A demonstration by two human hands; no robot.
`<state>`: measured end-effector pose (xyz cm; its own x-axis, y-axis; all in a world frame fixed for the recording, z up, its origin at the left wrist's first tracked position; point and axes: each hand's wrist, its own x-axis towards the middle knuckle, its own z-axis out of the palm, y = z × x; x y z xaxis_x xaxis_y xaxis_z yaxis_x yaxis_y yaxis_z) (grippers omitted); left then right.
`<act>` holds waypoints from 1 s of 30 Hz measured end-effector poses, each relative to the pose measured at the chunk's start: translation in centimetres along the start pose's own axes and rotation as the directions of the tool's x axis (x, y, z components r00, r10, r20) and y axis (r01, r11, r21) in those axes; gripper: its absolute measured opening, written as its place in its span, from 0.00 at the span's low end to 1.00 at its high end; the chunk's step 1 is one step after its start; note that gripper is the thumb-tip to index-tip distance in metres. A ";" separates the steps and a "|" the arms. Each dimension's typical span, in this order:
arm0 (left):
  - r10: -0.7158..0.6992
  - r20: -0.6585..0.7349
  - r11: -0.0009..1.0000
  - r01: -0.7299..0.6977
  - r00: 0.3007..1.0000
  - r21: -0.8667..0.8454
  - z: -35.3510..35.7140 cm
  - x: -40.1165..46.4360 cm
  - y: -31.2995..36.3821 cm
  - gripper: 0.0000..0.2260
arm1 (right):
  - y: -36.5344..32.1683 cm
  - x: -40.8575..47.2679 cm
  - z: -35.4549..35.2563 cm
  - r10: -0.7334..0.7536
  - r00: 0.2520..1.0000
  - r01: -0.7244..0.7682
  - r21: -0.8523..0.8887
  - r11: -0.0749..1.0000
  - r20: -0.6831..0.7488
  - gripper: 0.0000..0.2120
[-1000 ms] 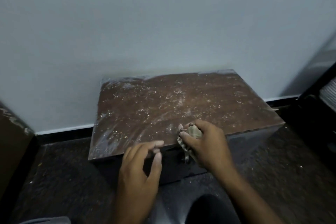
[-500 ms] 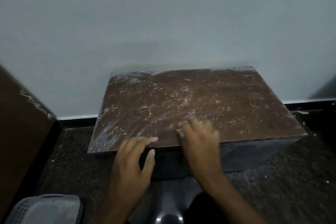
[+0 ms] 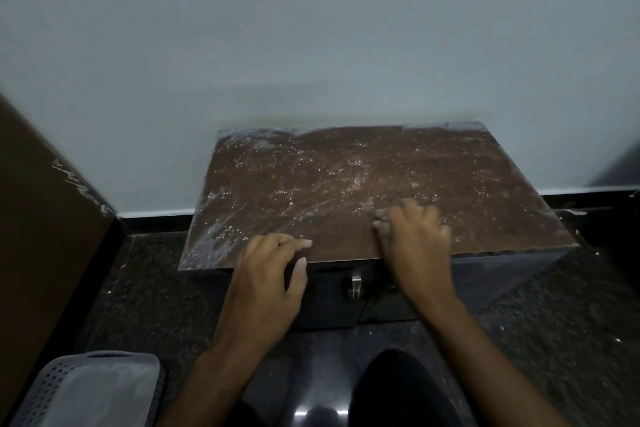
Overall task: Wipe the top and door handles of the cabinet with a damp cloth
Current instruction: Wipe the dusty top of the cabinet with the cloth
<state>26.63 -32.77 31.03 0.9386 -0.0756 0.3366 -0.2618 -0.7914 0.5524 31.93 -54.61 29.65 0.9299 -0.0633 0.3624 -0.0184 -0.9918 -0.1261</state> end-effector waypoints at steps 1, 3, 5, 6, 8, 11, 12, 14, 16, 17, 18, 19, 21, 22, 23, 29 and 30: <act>0.006 0.004 1.000 -0.006 1.000 -0.001 0.1 0.0 0.0 0.11 | 1.4 0.3 -0.2 0.077 0.997 -0.077 -0.009 0.997 0.006 0.12; 0.013 0.014 1.000 -0.013 1.000 0.008 0.3 0.2 0.3 0.11 | 1.6 0.5 -0.3 0.165 0.986 -0.165 -0.021 0.986 -0.004 0.14; 0.008 0.024 1.000 -0.009 1.000 0.021 0.6 0.5 0.7 0.11 | -1.2 0.2 -0.5 0.158 0.987 -0.157 -0.045 0.987 0.008 0.15; 0.007 0.030 0.999 -0.008 1.000 0.031 0.7 0.6 0.9 0.11 | -3.0 -0.2 -0.5 0.111 0.993 -0.110 -0.019 0.994 0.029 0.14; 0.017 0.042 0.998 -0.019 0.999 0.059 0.9 0.7 1.1 0.11 | -5.5 -1.4 -0.3 -0.070 0.994 0.064 0.084 0.994 0.078 0.12; 0.023 0.045 0.996 -0.027 0.999 0.082 0.8 0.5 0.7 0.11 | -4.5 -1.3 -0.1 -0.255 0.956 0.228 0.178 0.957 0.146 0.13; 0.023 0.037 0.996 -0.026 0.999 0.082 0.7 0.4 0.4 0.11 | -3.2 -0.7 0.0 -0.216 0.964 0.188 0.175 0.967 0.157 0.13; 0.018 0.020 0.996 -0.020 1.000 0.082 0.4 0.1 -0.1 0.11 | -1.2 0.9 0.1 -0.053 0.988 0.028 0.173 0.985 0.143 0.12; 0.016 0.023 0.994 -0.018 1.000 0.104 0.4 0.0 -0.3 0.12 | -1.6 1.4 0.2 0.003 0.992 -0.026 0.180 0.983 0.130 0.11; 0.017 0.032 0.993 -0.020 0.999 0.118 0.4 0.1 -0.3 0.12 | -2.8 1.1 0.2 -0.052 0.990 0.025 0.200 0.979 0.129 0.11; 0.017 0.039 0.991 -0.022 0.999 0.131 0.5 0.1 -0.3 0.12 | -4.1 0.4 0.5 -0.138 0.982 0.105 0.234 0.967 0.130 0.11; 0.016 0.043 0.989 -0.022 0.999 0.143 0.5 0.1 -0.2 0.12 | -5.1 -0.5 0.7 -0.235 0.963 0.194 0.273 0.942 0.130 0.12; 0.010 0.050 0.987 -0.018 0.999 0.160 0.6 0.1 -0.3 0.12 | -5.3 -1.8 0.8 -0.374 0.919 0.319 0.322 0.891 0.125 0.14; 0.009 0.048 0.987 -0.016 0.999 0.158 0.5 0.0 -0.4 0.12 | -4.6 -1.5 0.8 -0.380 0.917 0.323 0.327 0.888 0.126 0.14; 0.009 0.039 0.989 -0.015 0.999 0.150 0.4 -0.1 -0.6 0.11 | -3.6 -1.0 0.9 -0.338 0.932 0.284 0.313 0.906 0.132 0.13; -0.012 -0.026 0.993 0.015 1.000 0.119 0.2 -0.5 -1.0 0.10 | -5.8 -0.1 0.9 -0.152 0.983 0.128 0.207 0.970 0.105 0.12; -0.031 -0.052 0.993 0.036 0.998 0.109 0.2 -0.4 -0.9 0.08 | -7.5 -1.0 1.0 -0.236 0.965 0.205 0.233 0.951 0.115 0.12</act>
<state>26.51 -32.17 30.28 0.9332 -0.0195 0.3587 -0.2015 -0.8551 0.4777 31.52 -46.96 29.37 0.9439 0.1857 0.2730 0.2585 -0.9300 -0.2613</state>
